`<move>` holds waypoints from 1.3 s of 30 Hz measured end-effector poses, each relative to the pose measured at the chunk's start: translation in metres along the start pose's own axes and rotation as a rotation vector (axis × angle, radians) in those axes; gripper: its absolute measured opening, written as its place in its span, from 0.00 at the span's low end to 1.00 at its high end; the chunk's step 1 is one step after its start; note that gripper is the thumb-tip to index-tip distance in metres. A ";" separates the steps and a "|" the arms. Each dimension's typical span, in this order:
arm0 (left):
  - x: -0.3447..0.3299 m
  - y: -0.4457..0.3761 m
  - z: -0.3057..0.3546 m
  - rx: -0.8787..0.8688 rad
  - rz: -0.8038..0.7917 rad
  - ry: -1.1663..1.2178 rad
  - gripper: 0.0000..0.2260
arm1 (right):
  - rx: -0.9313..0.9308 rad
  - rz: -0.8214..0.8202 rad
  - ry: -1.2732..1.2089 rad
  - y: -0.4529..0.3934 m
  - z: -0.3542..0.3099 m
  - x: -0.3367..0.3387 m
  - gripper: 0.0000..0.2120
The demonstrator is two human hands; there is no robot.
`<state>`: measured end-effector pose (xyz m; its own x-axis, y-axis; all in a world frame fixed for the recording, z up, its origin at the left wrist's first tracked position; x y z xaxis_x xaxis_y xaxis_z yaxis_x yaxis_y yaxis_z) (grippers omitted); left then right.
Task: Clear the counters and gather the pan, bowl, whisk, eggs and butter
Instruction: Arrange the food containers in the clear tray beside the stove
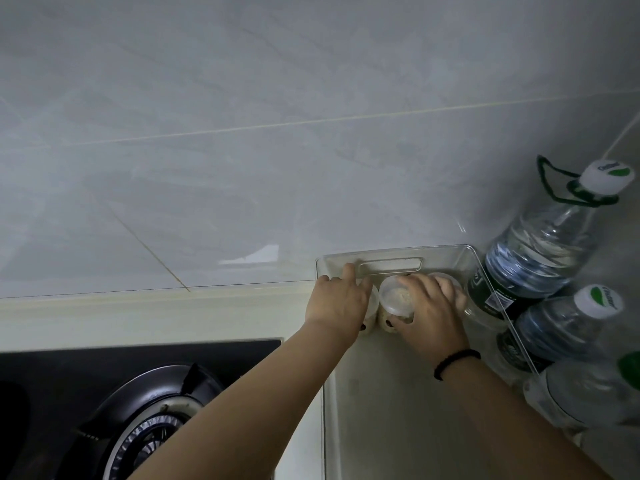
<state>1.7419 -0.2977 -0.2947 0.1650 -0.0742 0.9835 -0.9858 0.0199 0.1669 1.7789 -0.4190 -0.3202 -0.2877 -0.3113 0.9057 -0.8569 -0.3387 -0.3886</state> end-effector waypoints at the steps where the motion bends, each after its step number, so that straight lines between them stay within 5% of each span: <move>1: 0.000 0.000 0.000 -0.005 0.011 -0.007 0.28 | -0.003 -0.010 0.004 0.000 0.000 -0.001 0.33; 8: 0.000 0.001 -0.002 -0.020 0.087 0.071 0.34 | 0.015 -0.125 -0.046 0.000 0.000 0.002 0.34; 22: 0.080 0.111 0.013 0.045 0.423 0.802 0.16 | -0.058 -0.166 -0.367 0.054 -0.007 0.122 0.15; 39: 0.062 0.345 -0.057 0.332 0.685 1.092 0.18 | 0.348 -0.344 -0.587 0.151 -0.193 0.192 0.12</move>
<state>1.4142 -0.2389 -0.1724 -0.5773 0.6890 0.4382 -0.8147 -0.5221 -0.2524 1.5118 -0.3589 -0.1724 0.3291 -0.5257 0.7844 -0.6450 -0.7319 -0.2199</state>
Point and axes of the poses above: each hand's wrist, its own y-axis away from the middle knuckle, its own x-axis out of the back of the hand, z = x × y, the point moved 9 cm from there along -y, towards the middle knuckle, and after that the axes turned 10 degrees about y, right-handed, at the moved point
